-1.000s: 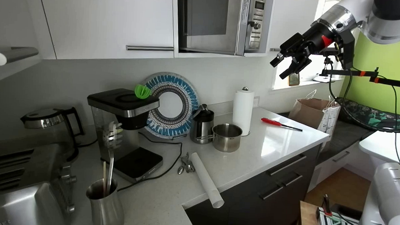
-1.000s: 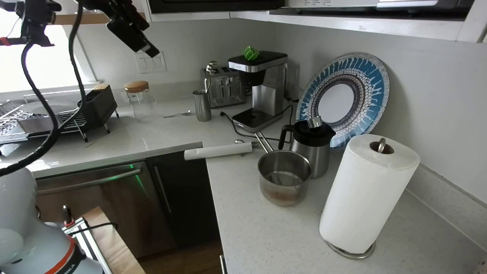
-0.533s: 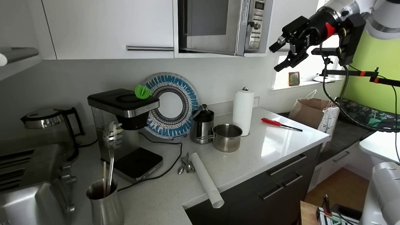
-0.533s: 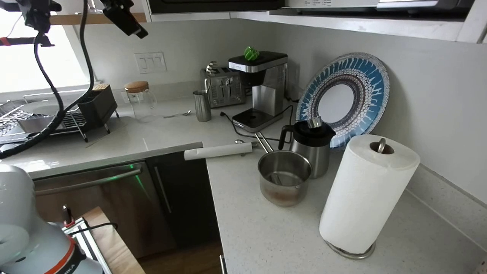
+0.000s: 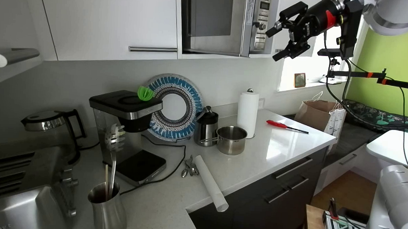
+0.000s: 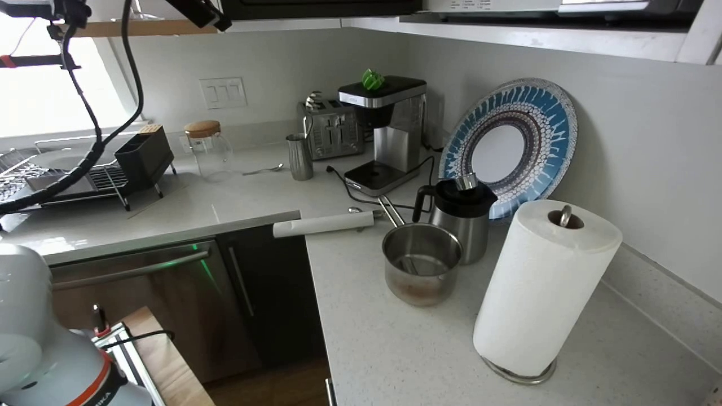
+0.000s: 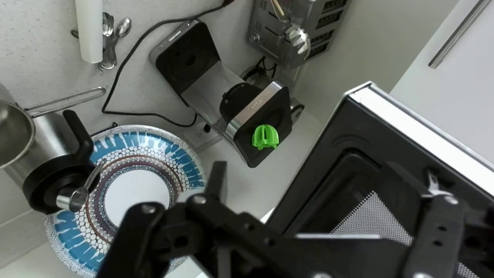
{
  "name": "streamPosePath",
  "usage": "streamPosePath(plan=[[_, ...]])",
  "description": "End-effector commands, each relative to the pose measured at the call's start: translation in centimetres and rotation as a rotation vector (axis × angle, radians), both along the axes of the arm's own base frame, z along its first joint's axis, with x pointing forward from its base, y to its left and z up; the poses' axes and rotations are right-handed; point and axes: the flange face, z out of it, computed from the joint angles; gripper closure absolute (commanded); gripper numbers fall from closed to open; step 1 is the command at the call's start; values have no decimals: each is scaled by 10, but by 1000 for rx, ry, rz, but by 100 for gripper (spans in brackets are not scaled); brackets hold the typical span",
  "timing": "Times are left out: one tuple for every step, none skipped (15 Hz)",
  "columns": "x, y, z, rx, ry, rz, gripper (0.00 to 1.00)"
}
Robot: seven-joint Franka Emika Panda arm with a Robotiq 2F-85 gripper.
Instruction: Put the silver cup inside the top cupboard
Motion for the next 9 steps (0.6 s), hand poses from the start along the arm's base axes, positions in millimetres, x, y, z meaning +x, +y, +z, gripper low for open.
streamPosePath(plan=[[26, 10, -1, 25, 5, -28, 0], [31, 14, -3, 25, 10, -23, 0], [36, 18, -4, 27, 13, -14, 0], [42, 22, -6, 31, 17, -6, 0], [46, 26, -7, 35, 16, 2, 0], [51, 30, -6, 37, 16, 13, 0], [55, 33, -6, 43, 16, 21, 0], [59, 36, -6, 51, 21, 34, 0], [62, 39, -6, 54, 22, 42, 0]])
